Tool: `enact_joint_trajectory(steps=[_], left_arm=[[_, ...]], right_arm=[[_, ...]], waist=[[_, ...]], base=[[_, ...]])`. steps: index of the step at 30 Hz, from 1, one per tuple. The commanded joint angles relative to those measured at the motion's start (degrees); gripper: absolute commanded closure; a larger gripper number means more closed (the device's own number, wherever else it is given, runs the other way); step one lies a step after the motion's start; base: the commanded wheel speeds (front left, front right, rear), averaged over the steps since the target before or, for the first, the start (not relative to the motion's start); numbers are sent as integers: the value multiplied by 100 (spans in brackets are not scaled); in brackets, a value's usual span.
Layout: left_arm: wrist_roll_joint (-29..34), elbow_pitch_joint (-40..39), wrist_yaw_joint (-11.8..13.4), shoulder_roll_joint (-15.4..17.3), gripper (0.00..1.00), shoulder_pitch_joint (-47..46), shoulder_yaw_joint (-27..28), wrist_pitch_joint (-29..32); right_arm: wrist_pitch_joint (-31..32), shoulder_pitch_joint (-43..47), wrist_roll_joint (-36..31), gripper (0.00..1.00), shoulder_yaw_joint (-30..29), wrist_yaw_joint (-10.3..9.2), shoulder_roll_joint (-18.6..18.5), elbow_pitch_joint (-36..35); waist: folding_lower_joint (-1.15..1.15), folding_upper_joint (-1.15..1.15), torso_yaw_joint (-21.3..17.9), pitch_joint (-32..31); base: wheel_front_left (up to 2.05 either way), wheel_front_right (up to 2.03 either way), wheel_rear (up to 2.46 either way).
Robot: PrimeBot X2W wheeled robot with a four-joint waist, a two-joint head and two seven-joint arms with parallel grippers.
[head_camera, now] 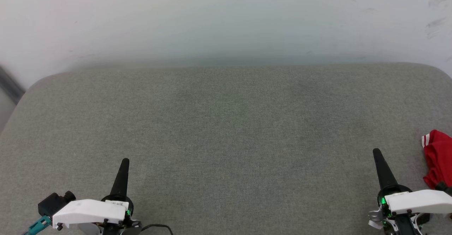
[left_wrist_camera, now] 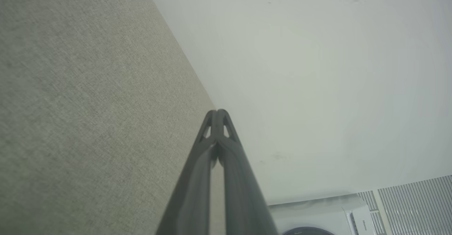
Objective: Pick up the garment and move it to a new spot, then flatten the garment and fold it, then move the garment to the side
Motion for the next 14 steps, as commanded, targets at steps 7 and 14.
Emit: enact_joint_trajectory(steps=[7,14], left_arm=[[-425,22,-13,18,100,-163,46,115],[-769,67,-14,12,100,-206,72,209]], right_arm=[[124,-161,444,100,-39,1,-6,-3],[214,-188,796,100,-63,0,-5,19]], waist=[[0,0,-14,1],[0,0,-29,2]], base=[[0,0,0],[0,0,0]])
